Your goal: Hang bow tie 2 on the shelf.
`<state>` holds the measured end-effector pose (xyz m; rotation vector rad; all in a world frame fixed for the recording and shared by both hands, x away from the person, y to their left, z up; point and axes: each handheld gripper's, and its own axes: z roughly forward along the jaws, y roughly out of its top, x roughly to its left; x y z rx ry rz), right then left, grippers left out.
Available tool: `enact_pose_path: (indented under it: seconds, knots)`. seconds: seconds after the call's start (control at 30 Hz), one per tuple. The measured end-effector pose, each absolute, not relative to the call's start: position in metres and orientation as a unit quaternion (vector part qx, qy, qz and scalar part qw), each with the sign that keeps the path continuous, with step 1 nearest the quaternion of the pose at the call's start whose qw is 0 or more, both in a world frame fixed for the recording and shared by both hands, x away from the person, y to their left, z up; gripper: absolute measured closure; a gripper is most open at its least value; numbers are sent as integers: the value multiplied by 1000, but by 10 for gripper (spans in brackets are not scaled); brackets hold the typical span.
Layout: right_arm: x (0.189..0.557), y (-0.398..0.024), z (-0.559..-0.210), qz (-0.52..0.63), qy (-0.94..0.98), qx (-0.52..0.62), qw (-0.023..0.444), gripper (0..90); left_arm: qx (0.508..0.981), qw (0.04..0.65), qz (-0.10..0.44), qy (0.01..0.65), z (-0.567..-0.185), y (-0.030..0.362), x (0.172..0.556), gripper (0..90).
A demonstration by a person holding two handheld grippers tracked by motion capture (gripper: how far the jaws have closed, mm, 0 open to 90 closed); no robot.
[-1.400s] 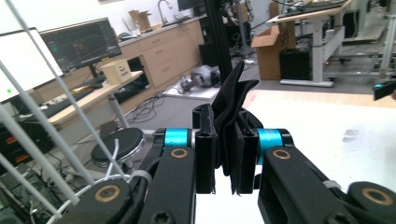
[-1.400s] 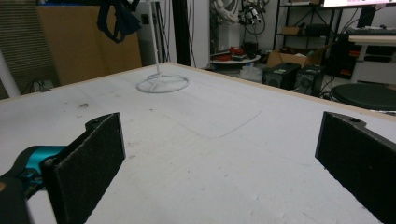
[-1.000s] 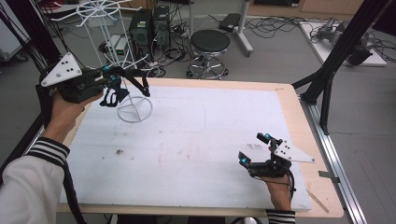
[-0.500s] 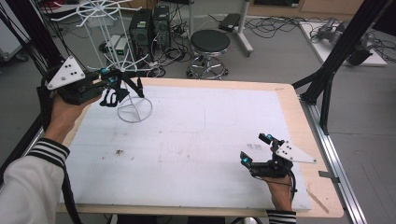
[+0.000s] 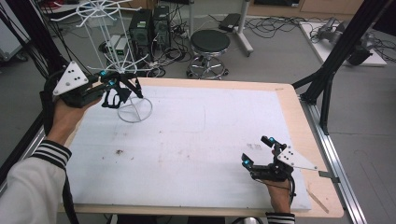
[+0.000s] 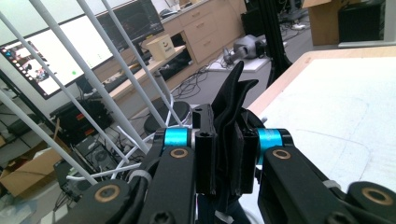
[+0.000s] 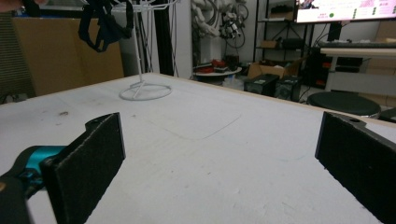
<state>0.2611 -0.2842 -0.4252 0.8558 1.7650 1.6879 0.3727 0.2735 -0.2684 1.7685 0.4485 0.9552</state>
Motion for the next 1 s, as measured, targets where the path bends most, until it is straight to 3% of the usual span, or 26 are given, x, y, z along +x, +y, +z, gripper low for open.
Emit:
enact_pose_path:
  seconds: [0.17,1.0]
  knots:
    - [260,-282,-425,628,650,310,296,7,736,512,407,174,-272,271,371,818]
    - [263,-282,-426,635,642,316,291,6,733,523,406,158,-273,266,378,817]
